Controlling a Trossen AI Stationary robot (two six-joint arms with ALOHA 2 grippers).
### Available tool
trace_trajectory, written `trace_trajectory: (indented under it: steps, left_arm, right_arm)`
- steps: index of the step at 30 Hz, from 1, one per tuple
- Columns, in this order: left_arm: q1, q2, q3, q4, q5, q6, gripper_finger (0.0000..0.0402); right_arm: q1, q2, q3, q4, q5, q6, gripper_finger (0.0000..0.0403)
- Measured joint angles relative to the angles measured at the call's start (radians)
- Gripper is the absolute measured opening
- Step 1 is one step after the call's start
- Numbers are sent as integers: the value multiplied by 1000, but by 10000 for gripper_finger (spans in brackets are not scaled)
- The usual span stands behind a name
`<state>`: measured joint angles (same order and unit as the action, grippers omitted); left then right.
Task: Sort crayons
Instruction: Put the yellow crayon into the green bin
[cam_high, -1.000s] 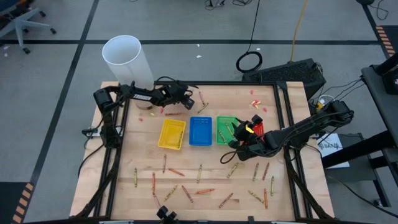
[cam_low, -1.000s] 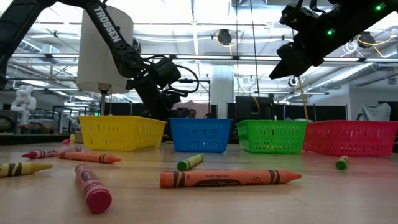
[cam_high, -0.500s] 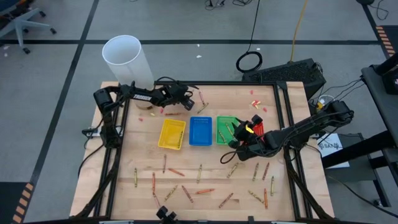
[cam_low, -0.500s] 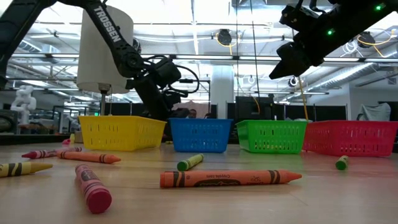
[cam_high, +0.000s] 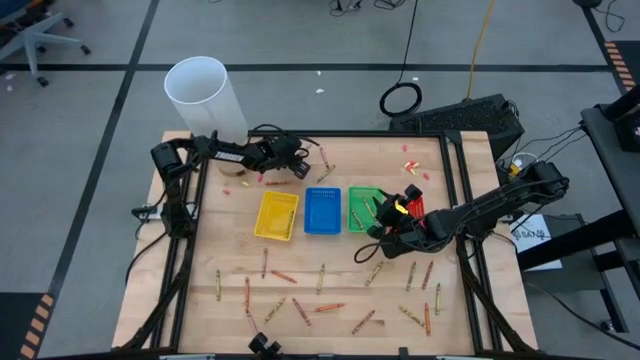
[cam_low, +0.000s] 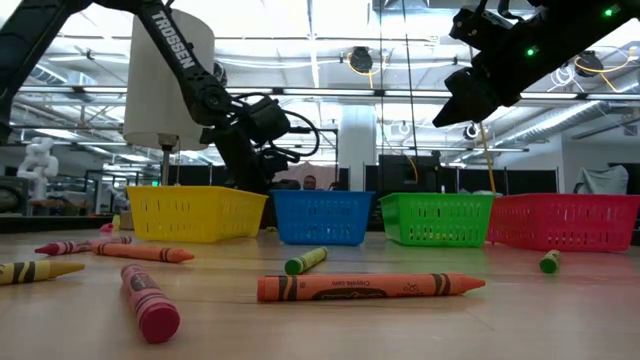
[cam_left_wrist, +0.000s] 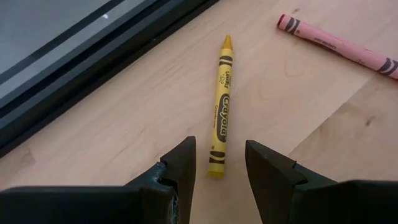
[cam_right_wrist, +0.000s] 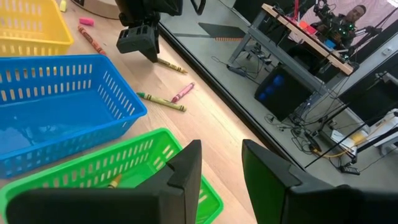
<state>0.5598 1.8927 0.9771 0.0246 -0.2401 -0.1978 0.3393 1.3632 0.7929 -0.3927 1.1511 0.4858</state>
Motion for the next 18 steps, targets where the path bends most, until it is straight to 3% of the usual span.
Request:
trace_trajectory:
  steps: [18]
  left_arm:
    - [-18,2,0,-11,-30,-50,139]
  right_arm:
    - [0,0,0,-1,0,-10,100]
